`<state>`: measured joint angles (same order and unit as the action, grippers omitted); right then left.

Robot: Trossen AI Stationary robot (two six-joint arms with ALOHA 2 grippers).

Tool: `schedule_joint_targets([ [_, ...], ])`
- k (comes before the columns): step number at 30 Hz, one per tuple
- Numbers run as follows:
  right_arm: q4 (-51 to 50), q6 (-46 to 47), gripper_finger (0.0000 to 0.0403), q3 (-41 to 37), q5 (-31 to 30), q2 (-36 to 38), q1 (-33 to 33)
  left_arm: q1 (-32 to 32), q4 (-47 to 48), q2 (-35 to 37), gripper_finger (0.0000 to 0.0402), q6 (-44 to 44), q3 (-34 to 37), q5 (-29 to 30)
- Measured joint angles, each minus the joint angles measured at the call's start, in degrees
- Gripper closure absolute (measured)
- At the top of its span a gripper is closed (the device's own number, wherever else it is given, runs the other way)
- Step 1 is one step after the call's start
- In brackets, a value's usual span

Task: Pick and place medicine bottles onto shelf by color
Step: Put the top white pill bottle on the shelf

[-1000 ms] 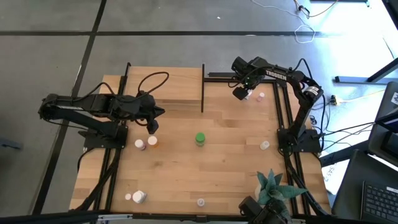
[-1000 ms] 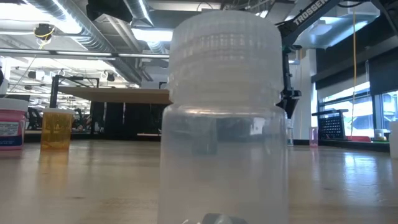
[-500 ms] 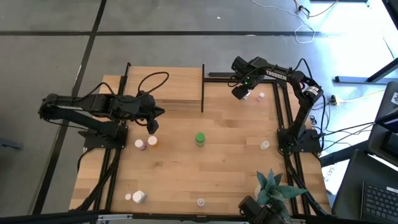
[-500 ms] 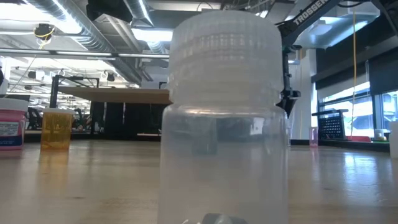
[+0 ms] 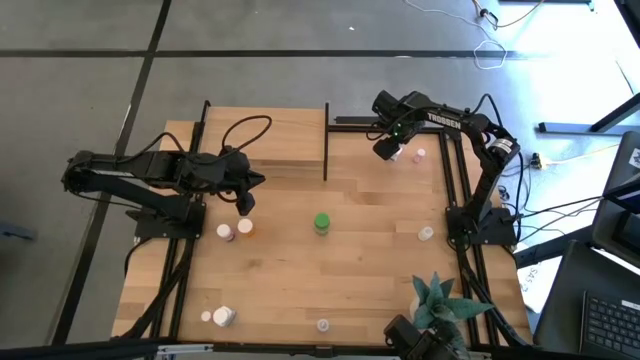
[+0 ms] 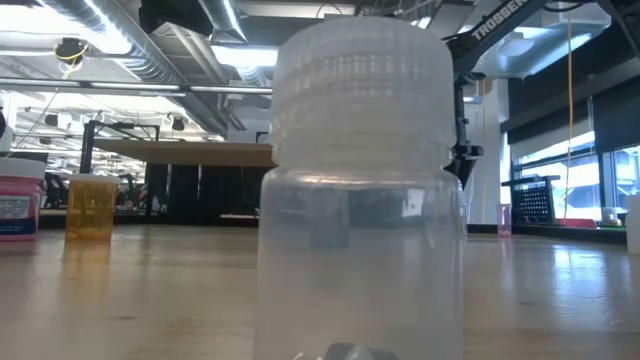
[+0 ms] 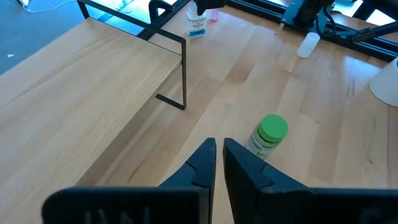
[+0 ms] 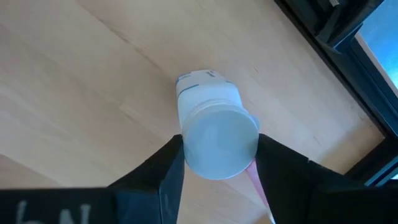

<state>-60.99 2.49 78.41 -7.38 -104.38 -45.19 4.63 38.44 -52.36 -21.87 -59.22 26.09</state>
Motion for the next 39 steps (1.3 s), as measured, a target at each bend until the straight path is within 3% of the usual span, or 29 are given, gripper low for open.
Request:
schedule_joint_targets([
  [20, -3.86, -12.06, 0.0225, 0.02, -0.13, 0.00, 2.96, 0.00, 0.00, 0.00, 0.0376, 0.00, 0.00, 0.00],
  [30, -3.82, -12.55, 0.0225, 0.02, -0.11, 0.00, 10.04, 0.01, 0.00, 0.00, 0.0376, 0.00, 0.00, -0.02],
  [39, -3.82, -5.73, 0.0225, 0.09, 0.04, 0.00, 15.65, 0.00, 0.00, 0.00, 0.0376, 0.00, 0.00, -0.01],
])
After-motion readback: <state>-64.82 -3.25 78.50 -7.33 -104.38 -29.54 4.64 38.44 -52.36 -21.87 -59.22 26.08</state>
